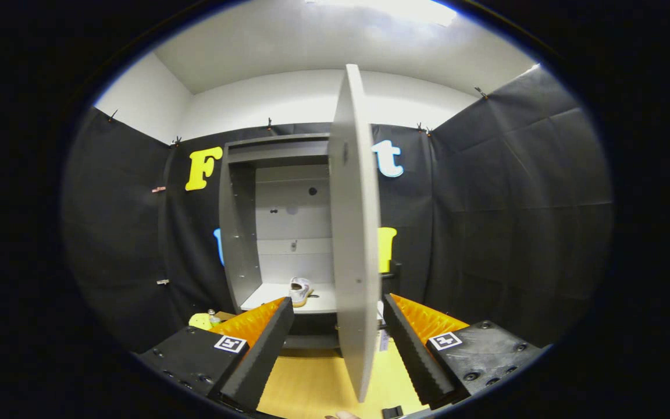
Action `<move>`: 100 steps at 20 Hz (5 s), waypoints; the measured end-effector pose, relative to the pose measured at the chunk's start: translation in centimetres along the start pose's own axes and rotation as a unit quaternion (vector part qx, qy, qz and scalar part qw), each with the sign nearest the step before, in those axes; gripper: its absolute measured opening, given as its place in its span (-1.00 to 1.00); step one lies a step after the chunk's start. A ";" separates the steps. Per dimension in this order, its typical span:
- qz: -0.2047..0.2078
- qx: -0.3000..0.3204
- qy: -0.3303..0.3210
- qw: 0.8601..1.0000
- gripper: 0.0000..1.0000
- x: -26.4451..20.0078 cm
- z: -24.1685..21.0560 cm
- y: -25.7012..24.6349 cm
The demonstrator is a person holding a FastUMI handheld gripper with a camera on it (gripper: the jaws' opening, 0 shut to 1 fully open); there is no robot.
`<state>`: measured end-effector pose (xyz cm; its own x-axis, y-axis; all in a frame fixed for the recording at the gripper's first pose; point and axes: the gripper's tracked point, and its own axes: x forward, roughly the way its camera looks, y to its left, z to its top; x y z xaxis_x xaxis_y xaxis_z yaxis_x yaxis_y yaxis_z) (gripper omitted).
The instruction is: Open the shoe cabinet door, grab the shoes and put them into the shoe cabinet, then close the shoe cabinet door.
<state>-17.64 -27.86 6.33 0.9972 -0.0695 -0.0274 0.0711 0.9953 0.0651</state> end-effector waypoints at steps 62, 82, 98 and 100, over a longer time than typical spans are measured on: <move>0.062 0.013 0.012 0.998 0.94 17.1 -6.6 20.6; 0.055 0.005 0.015 0.998 0.97 16.3 -6.7 22.8; 0.060 -0.009 0.011 0.998 0.98 13.7 -6.1 23.0; 0.056 -0.009 0.014 0.998 0.98 13.4 -6.2 22.8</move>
<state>-2.76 -5.65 1.28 0.9978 0.0442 -0.0487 -0.0417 0.9978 0.0513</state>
